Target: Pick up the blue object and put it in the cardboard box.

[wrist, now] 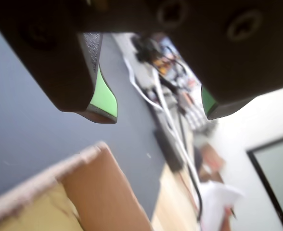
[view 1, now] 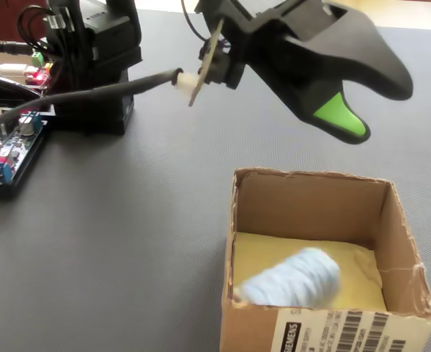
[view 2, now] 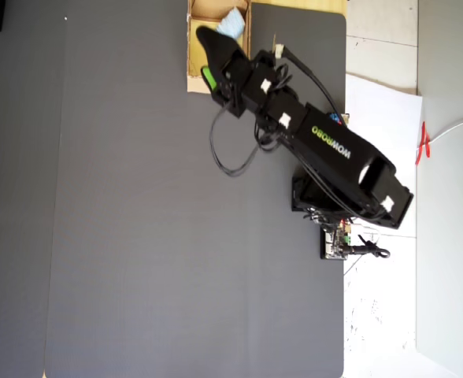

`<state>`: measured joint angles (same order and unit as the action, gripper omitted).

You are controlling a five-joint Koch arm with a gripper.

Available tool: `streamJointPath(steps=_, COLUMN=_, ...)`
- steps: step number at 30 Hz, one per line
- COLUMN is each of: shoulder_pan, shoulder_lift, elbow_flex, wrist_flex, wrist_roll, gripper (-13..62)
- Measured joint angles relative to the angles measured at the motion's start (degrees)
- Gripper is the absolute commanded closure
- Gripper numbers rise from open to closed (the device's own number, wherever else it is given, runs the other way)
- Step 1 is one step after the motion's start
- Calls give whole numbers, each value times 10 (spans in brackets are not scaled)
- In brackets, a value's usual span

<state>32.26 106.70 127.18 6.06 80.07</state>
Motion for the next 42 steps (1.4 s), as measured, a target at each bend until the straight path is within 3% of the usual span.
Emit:
streamJointPath(steps=16, shoulder_pan=-203, shoulder_lift=239, elbow_flex=344, wrist_flex=-96, wrist_roll=105, gripper=149)
streamJointPath(steps=28, shoulder_pan=-221, shoulder_lift=241, elbow_flex=468, wrist_flex=-107, wrist_roll=107, gripper=146)
streamJointPath(steps=42, shoulder_pan=-285, shoulder_lift=241, elbow_flex=492, wrist_flex=-112, wrist_roll=110, gripper=145)
